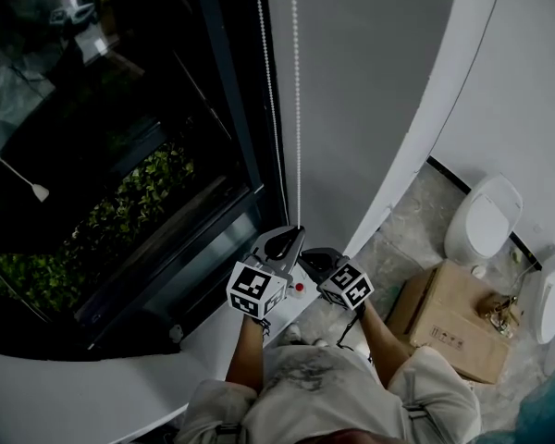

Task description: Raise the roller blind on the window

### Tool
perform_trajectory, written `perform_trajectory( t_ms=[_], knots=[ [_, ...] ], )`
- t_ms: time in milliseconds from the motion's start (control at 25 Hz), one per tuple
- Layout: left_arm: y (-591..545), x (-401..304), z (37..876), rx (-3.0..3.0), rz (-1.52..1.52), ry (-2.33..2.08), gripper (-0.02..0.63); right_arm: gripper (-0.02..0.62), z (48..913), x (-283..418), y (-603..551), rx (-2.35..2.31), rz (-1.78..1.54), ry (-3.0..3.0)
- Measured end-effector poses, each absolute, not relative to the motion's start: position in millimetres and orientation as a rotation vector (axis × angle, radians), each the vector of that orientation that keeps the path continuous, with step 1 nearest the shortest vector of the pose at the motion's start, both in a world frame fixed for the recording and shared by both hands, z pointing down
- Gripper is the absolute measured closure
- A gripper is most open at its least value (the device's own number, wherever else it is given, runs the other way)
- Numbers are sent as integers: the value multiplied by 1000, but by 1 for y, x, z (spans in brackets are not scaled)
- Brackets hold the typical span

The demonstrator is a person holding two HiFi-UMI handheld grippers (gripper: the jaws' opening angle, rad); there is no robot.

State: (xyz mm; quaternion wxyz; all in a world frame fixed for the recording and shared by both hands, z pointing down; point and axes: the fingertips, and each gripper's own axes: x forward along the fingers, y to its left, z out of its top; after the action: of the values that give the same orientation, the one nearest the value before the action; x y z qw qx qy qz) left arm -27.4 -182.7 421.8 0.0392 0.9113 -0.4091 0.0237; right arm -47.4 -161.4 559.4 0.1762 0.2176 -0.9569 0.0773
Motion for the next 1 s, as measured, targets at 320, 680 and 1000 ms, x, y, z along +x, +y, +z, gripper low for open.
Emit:
perform_trajectory(
  t_ms=[320, 680, 1000],
  knots=[
    [-182, -26, 429, 2783, 64, -1242, 595, 583, 569, -42, -161, 623, 267, -2700],
    [-185, -26, 441, 2772, 83, -1239, 595, 583, 579, -46, -160, 589, 260, -2675],
    [-184, -33, 458, 2746, 111, -1251, 595, 583, 592, -49, -157, 584, 294, -2666]
  ],
)
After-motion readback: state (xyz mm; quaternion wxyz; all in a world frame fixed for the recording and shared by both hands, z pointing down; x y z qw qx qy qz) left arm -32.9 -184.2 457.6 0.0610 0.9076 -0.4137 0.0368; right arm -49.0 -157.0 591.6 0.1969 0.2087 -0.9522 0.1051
